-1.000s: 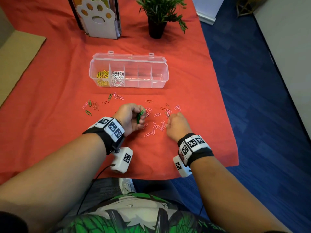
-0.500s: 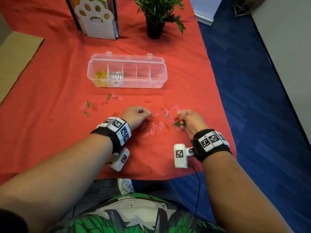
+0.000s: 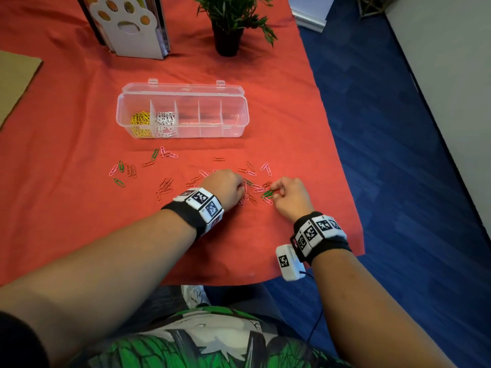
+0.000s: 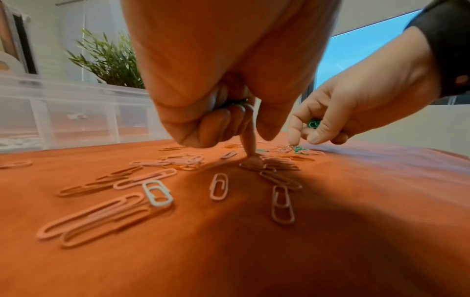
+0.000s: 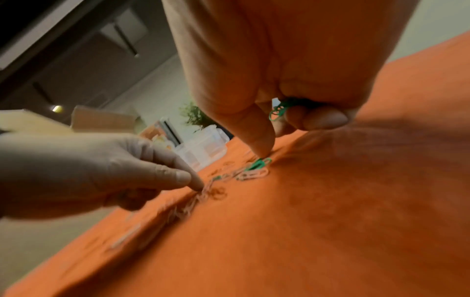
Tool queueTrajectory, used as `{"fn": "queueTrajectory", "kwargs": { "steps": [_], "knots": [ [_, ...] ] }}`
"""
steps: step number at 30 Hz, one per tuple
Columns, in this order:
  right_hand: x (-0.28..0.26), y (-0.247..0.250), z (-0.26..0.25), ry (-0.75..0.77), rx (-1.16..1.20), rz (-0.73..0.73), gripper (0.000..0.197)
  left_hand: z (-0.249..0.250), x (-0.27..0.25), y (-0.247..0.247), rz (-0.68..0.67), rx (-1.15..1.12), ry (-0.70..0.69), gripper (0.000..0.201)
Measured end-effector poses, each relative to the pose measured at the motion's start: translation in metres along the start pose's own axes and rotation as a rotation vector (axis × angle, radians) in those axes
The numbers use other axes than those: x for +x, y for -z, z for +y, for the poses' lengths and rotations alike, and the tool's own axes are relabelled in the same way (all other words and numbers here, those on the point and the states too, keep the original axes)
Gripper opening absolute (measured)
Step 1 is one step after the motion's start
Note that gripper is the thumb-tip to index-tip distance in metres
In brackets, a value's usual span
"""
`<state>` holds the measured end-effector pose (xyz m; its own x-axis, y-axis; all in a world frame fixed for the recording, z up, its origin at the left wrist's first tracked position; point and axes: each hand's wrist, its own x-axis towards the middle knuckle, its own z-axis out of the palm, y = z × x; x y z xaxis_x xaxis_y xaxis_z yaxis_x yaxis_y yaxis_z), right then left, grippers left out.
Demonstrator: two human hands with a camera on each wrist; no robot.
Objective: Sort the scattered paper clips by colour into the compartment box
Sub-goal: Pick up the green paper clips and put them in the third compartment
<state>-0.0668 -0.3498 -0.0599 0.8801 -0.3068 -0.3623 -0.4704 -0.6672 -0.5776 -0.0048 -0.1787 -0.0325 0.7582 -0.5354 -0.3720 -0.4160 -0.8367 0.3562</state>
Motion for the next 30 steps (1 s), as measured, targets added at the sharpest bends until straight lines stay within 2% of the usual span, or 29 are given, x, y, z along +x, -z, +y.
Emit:
{"fn": "queueTrajectory", "kwargs": {
  "steps": [5, 8, 11, 14, 18, 22, 27, 30],
  "knots": [
    [-0.010, -0.006, -0.003, 0.149, -0.148, 0.011, 0.023, -0.010, 0.001, 0.001, 0.025, -0.064, 0.036, 0.021],
    [-0.012, -0.009, -0.005, 0.184, -0.239, -0.023, 0.015, -0.007, 0.004, 0.001, 0.086, -0.109, 0.019, 0.033],
    [-0.013, -0.010, -0.006, 0.217, -0.332, -0.016, 0.018, -0.001, 0.007, 0.000, 0.048, -0.111, -0.017, 0.039],
    [-0.012, -0.009, -0.007, 0.220, -0.337, 0.002, 0.019, 0.002, 0.010, -0.004, 0.013, -0.067, -0.033, 0.031],
    [-0.013, -0.009, -0.007, 0.223, -0.386, -0.005, 0.018, 0.001, 0.010, -0.006, 0.050, -0.028, -0.014, 0.023],
    [-0.015, -0.011, -0.011, 0.227, -0.421, -0.004, 0.024, 0.002, 0.008, -0.009, 0.072, -0.043, 0.001, 0.020],
    [-0.014, -0.009, -0.014, 0.200, -0.370, 0.030, 0.027, -0.002, 0.006, -0.006, 0.049, -0.135, 0.050, 0.031],
    [-0.015, -0.010, -0.015, 0.174, -0.374, 0.037, 0.031, -0.007, 0.005, -0.006, 0.080, -0.140, 0.048, 0.032]
  ]
}}
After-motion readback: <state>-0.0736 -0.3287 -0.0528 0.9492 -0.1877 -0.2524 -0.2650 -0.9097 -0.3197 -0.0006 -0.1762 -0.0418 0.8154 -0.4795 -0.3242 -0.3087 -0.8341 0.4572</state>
